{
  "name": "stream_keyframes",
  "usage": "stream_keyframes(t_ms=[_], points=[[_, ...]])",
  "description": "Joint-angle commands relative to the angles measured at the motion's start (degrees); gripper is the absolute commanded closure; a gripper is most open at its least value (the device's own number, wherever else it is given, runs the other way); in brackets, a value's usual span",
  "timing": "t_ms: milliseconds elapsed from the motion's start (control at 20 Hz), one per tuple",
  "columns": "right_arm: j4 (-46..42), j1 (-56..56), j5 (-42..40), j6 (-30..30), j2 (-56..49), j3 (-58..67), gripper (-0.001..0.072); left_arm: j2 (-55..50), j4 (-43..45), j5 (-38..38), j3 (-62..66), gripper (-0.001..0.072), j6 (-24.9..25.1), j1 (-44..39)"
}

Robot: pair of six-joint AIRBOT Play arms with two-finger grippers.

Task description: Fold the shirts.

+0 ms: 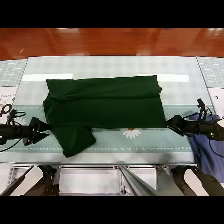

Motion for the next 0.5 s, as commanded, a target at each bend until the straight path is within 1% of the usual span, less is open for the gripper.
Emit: stream_keyframes(t_ms=[0,300,350,400,450], points=[[2.69,-0.09,-0.50,-1.05,0.72,-1.20,0.0297,-2.25,-0.31,3.19,-1.07,0.0205,-0.02,-3.50],[2.69,-0.13,-0.74,-1.03,0.74,-1.18,0.0297,-9.33,-0.42,6.93,-0.92,0.0210,0.02,-10.45],[2.60,-0.13,-1.16,-1.03,0.74,-1.18,0.0297,-9.55,-0.50,7.56,-0.94,0.0304,0.44,-11.21],[2.05,-0.13,-2.25,-1.01,0.72,-1.03,0.0297,-9.42,-0.57,7.96,-0.94,0.0633,1.66,-11.91],[0.70,-0.15,-3.85,-0.26,0.72,-0.68,0.0297,-9.38,-1.09,8.00,-0.92,0.0688,2.36,-12.46]])
